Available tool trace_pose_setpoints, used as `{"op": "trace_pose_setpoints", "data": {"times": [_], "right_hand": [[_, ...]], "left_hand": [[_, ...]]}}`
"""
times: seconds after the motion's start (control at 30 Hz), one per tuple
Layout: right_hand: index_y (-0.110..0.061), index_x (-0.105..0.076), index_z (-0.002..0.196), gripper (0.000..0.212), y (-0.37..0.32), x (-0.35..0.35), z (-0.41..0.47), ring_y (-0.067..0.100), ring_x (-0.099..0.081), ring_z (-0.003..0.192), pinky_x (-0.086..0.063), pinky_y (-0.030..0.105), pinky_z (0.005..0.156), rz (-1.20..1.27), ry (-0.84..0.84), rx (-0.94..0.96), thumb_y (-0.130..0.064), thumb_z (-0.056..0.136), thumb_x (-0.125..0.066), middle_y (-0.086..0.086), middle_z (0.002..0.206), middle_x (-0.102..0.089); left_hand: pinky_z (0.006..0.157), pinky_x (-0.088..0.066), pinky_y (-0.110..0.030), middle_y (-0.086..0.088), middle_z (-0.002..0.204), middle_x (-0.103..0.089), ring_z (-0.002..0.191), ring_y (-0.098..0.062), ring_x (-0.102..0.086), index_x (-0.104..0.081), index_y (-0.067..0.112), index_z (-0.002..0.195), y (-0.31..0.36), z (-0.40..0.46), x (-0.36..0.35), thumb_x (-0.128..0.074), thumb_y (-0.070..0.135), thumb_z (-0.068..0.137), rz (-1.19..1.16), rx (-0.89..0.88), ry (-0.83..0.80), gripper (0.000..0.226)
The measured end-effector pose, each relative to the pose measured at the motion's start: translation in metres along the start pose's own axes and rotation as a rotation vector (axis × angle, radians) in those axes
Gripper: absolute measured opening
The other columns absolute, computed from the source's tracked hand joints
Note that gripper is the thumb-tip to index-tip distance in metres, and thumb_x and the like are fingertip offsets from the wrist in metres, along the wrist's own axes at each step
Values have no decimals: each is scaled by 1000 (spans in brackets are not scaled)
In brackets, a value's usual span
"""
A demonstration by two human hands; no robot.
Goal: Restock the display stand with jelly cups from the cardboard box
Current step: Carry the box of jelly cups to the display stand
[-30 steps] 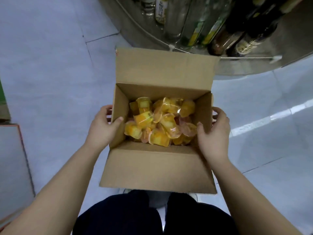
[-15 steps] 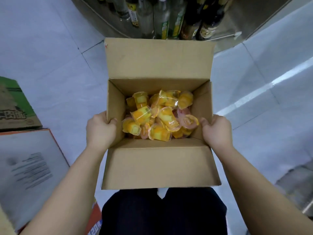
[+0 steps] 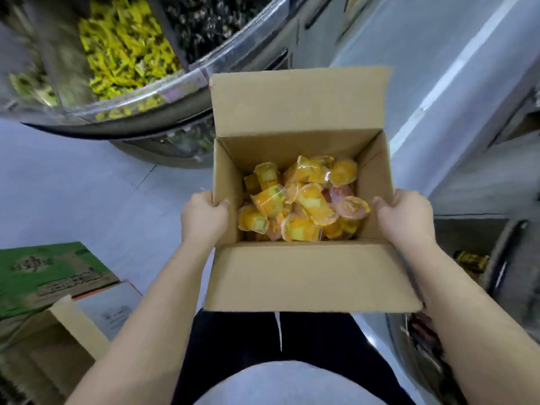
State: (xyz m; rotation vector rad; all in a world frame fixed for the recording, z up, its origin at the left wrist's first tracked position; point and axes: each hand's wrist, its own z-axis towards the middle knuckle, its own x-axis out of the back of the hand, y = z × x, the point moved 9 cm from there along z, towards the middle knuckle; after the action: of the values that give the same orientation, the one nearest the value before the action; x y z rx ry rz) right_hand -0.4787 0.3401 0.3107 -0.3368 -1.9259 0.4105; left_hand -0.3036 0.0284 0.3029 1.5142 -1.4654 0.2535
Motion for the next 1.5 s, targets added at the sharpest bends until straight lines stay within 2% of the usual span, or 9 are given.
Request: {"op": "trace_pose_setpoints", "data": {"times": [0.2, 0.37, 0.43, 0.7, 0.93, 1.07, 1.17, 1.3, 1.5], "right_hand": [[-10, -34, 49, 45, 46, 103, 67, 33, -47, 69, -30, 31, 60, 93, 160, -154, -19, 87, -56, 11, 55, -42], [0, -56, 64, 29, 75, 154, 152, 35, -57, 71, -45, 35, 62, 186, 236, -302, -21, 84, -57, 20, 69, -60], [-3, -52, 58, 30, 77, 175, 188, 34, -57, 69, -43, 32, 59, 190, 257, -342, -19, 83, -58, 17, 65, -58], [-7, -45, 49, 39, 89, 276, 330, 26, -46, 52, -30, 28, 48, 238, 339, -497, -19, 83, -61, 4, 50, -47], [-9, -41, 50, 38, 144, 362, 497, 30, -52, 67, -33, 29, 59, 256, 385, -510, -17, 82, -60, 9, 56, -49], [-7, -44, 52, 36, 167, 429, 606, 33, -55, 73, -36, 30, 61, 221, 360, -470, -16, 83, -59, 16, 66, -56], [-6, -48, 52, 34, 177, 481, 675, 31, -52, 65, -36, 30, 57, 237, 341, -472, -15, 83, -58, 8, 55, -50], [6, -59, 67, 25, 191, 536, 770, 33, -51, 64, -35, 30, 54, 253, 338, -470, -14, 82, -57, 18, 66, -56], [1, -54, 64, 20, 214, 600, 947, 35, -56, 70, -38, 29, 56, 223, 298, -502, -12, 78, -55, 17, 67, -56]], "left_hand": [[71, -51, -45, -18, 80, -65, 77, -34, -61, -63, 1, 83, 163, 14, -43, -57, 16, 84, 20, -240, -64, 16], [57, -47, -35, -14, 72, -65, 72, -33, -61, -63, 0, 82, 292, 71, -92, -56, 18, 81, 95, -374, -115, 20], [48, -36, -27, -4, 61, -56, 65, -26, -55, -62, 2, 77, 346, 99, -111, -57, 19, 82, 143, -426, -145, 18], [61, -36, -29, -8, 75, -57, 75, -28, -54, -59, 9, 74, 565, 167, -170, -58, 20, 83, 225, -567, -249, 15], [71, -51, -35, -16, 87, -67, 85, -34, -62, -67, 4, 87, 744, 217, -266, -59, 21, 82, 232, -558, -279, 19], [72, -55, -41, -14, 84, -68, 80, -32, -64, -65, 8, 81, 847, 234, -316, -57, 17, 83, 170, -521, -302, 13], [65, -51, -37, -9, 75, -65, 77, -31, -64, -60, 17, 67, 927, 247, -340, -57, 18, 83, 164, -518, -281, 16], [66, -51, -38, -13, 78, -67, 76, -33, -63, -65, 6, 81, 1025, 282, -376, -57, 20, 79, 143, -494, -242, 16], [56, -44, -28, -7, 67, -59, 67, -29, -58, -64, 0, 82, 1174, 365, -456, -59, 18, 79, 166, -507, -256, 20]]}}
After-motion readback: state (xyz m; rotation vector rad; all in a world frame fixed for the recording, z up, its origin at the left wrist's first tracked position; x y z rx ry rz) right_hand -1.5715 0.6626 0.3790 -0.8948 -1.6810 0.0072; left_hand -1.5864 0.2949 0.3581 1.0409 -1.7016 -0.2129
